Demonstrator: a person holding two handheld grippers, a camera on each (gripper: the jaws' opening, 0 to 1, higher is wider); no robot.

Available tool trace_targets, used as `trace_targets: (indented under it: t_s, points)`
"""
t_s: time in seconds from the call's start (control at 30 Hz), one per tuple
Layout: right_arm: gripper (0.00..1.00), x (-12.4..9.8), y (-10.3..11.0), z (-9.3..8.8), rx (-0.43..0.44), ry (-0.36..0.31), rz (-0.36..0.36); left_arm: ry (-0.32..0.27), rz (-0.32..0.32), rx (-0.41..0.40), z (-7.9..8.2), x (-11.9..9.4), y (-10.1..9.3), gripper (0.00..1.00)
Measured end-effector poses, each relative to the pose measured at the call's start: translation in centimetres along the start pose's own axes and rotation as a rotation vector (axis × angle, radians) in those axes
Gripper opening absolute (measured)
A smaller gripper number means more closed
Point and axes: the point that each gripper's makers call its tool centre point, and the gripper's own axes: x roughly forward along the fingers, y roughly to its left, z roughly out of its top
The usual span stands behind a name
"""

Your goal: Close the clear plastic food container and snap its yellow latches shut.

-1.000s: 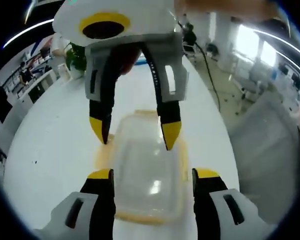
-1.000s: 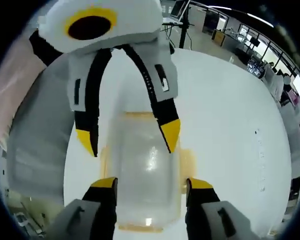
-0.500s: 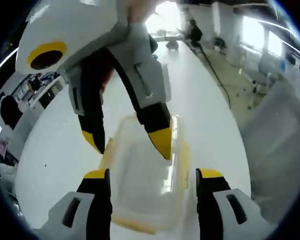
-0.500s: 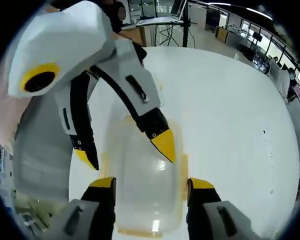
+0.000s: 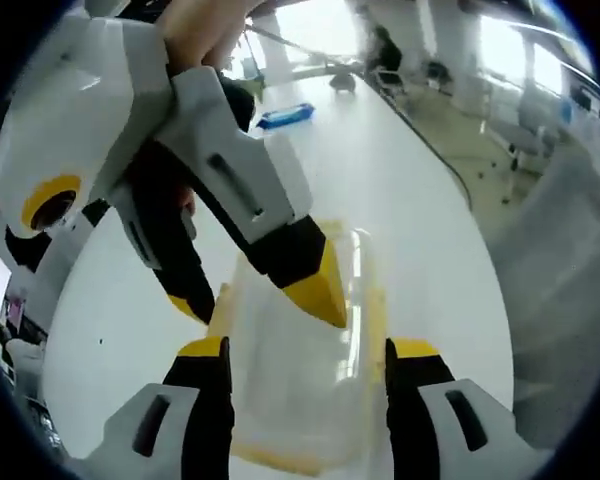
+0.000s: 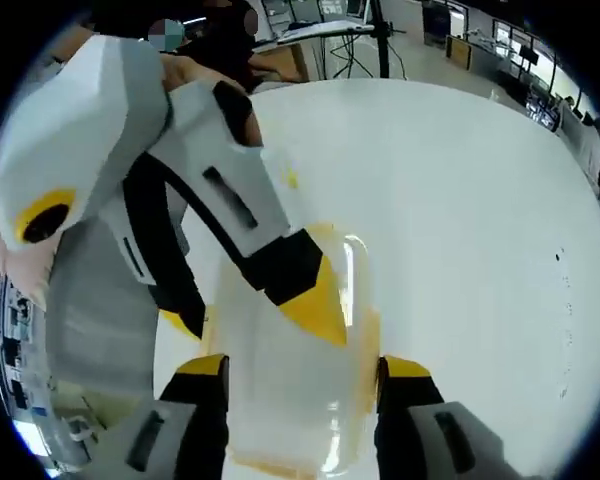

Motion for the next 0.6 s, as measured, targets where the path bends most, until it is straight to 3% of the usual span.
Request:
trace_targets:
  t_s: [0.27, 0.6]
  points:
    - [0.55, 0.02, -0.02, 0.29, 0.048, -0.039, 0.021, -0.002, -0.002, -0.004, -0.03, -0.01, 0.05, 0.59]
    - [0.52, 0.47, -0.17, 0.14, 0.076, -0.001, 0.058, -0.001, 0.001, -0.007, 0.02, 0.06, -0.09, 0.58]
